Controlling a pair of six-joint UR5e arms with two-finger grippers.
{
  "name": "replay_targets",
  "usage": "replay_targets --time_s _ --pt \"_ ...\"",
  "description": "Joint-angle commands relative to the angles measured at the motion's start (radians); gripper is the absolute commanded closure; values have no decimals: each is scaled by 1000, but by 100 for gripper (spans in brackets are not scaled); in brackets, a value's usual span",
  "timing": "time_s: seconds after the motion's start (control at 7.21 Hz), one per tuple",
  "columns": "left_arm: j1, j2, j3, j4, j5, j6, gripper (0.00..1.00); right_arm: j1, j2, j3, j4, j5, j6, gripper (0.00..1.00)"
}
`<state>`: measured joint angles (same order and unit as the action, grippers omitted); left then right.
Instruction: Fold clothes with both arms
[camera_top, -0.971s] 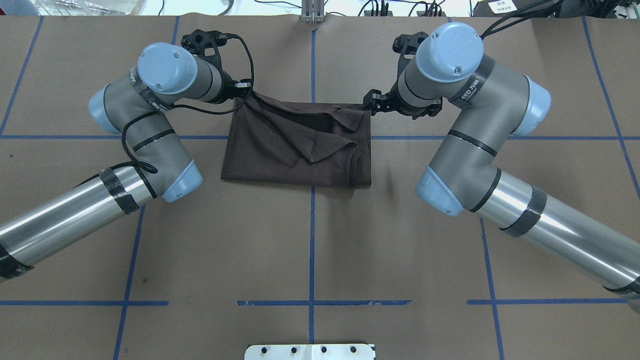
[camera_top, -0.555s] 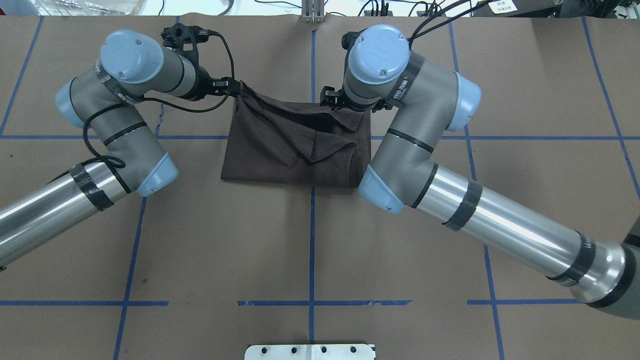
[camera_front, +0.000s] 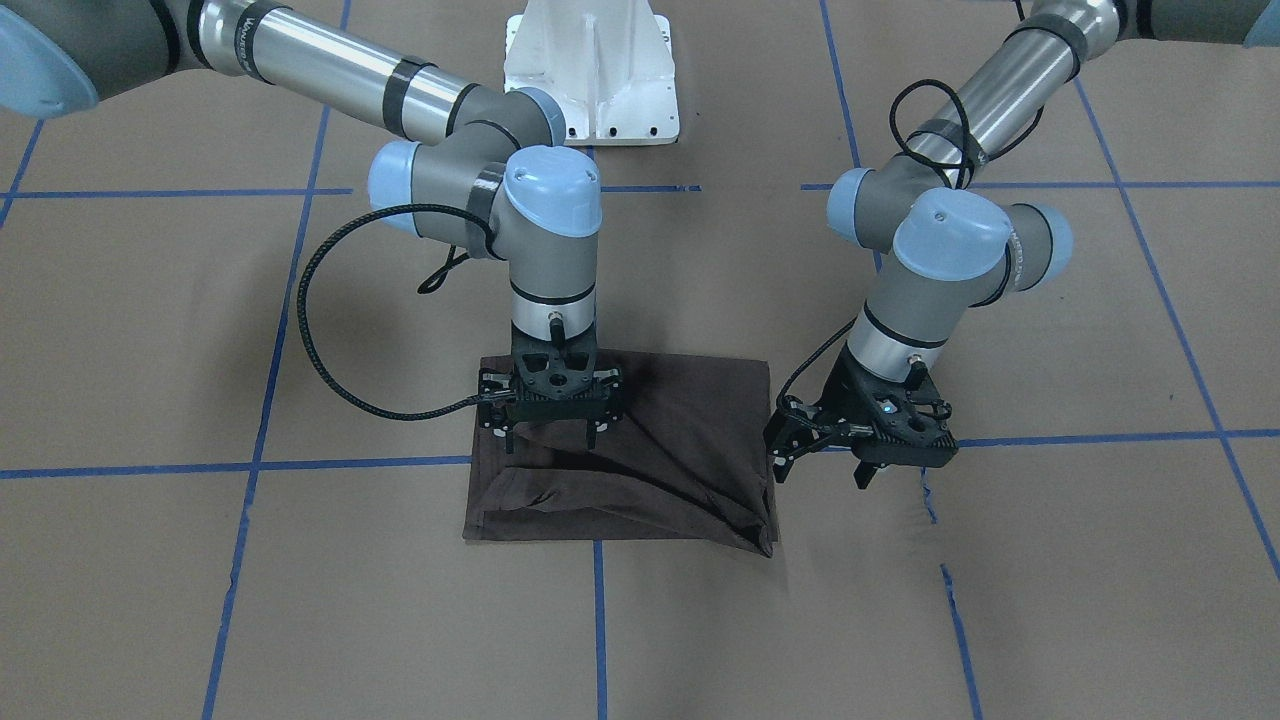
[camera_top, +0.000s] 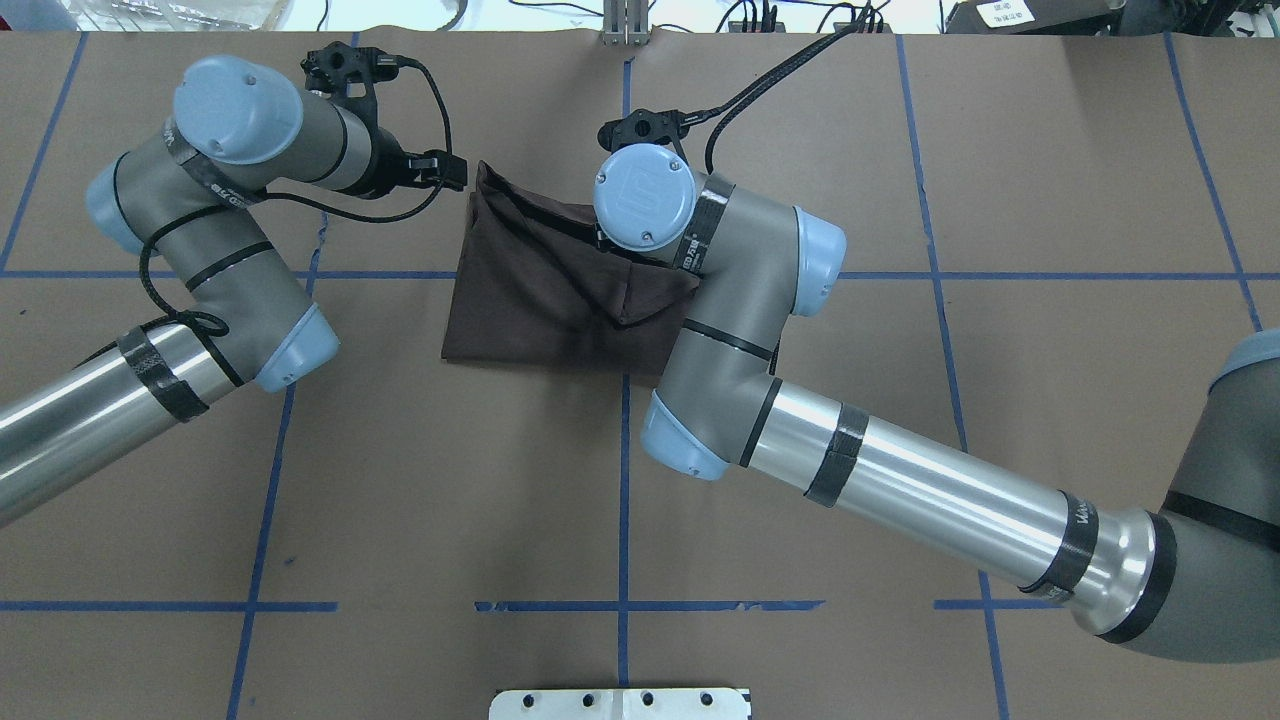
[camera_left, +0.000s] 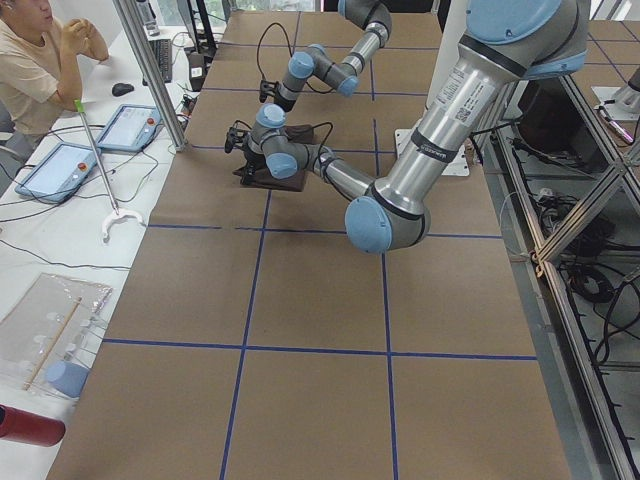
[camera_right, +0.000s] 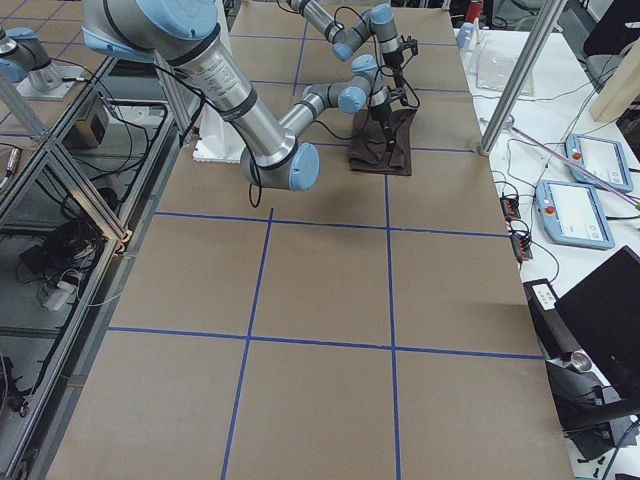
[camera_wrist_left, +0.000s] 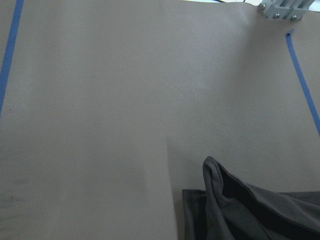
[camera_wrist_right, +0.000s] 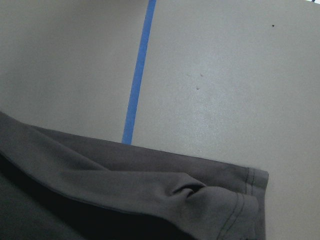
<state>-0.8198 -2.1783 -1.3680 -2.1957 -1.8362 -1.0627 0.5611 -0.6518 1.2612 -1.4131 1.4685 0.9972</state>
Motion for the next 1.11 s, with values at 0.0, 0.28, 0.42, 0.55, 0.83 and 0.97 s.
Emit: replay_targets --time_s 0.0,0.28,0.42,0.55,0.83,0.97 --pt "-7 11 -3 -1 0 -6 0 -33 15 -43 6 -85 -40 16" --pt "-15 17 -3 -1 -1 -5 0 -46 44 -115 57 -112 -40 30" --pt "-15 21 -3 -1 0 -5 0 -44 44 -123 65 -116 -43 57" --pt "-15 22 -3 -1 0 -5 0 -35 44 -123 66 -119 -67 100" --pt "-13 22 -3 -1 0 -8 0 3 46 -138 71 -123 -66 100" --pt "-13 23 -3 -1 0 -8 0 25 58 -169 72 -123 -66 100"
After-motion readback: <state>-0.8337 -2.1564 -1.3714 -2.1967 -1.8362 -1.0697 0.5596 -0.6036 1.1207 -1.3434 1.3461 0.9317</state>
